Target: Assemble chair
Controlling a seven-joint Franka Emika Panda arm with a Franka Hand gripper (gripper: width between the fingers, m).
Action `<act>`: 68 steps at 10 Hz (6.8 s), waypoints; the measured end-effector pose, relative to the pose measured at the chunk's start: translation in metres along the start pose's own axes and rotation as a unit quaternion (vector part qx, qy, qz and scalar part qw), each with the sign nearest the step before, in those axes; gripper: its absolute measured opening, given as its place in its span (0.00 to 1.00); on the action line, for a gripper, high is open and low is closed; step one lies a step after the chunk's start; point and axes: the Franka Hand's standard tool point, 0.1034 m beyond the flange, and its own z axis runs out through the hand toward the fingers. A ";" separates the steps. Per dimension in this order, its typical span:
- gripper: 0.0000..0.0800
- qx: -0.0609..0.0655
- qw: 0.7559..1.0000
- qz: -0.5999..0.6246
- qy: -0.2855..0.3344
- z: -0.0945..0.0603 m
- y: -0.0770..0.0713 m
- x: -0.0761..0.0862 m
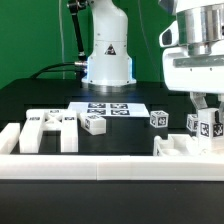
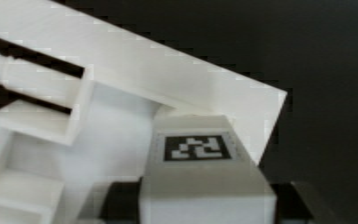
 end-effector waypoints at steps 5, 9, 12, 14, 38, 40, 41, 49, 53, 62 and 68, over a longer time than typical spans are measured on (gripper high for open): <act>0.37 0.004 1.000 0.030 -0.003 0.000 -0.001 0.000; 0.80 -0.007 0.995 -0.097 -0.008 0.001 0.001 -0.006; 0.81 -0.020 0.956 -0.293 -0.013 0.000 -0.002 -0.009; 0.81 -0.019 0.924 -0.381 -0.015 0.000 -0.003 -0.003; 0.36 -0.016 0.993 -0.117 -0.004 0.004 -0.003 0.003; 0.36 -0.017 0.999 -0.027 -0.005 0.004 -0.003 0.001; 0.36 -0.018 1.000 0.008 -0.004 0.004 -0.003 -0.002; 0.77 -0.016 0.997 0.081 -0.009 0.005 -0.003 -0.005; 0.81 -0.036 0.994 -0.107 -0.016 0.004 -0.002 -0.010; 0.81 -0.067 0.829 -0.555 -0.001 0.003 0.002 0.006; 0.66 -0.064 0.766 -0.639 -0.008 -0.003 -0.006 0.005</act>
Offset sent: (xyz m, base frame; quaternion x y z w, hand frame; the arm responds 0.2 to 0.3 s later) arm 0.0000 0.0000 0.0000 0.0000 0.0000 0.1296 0.9916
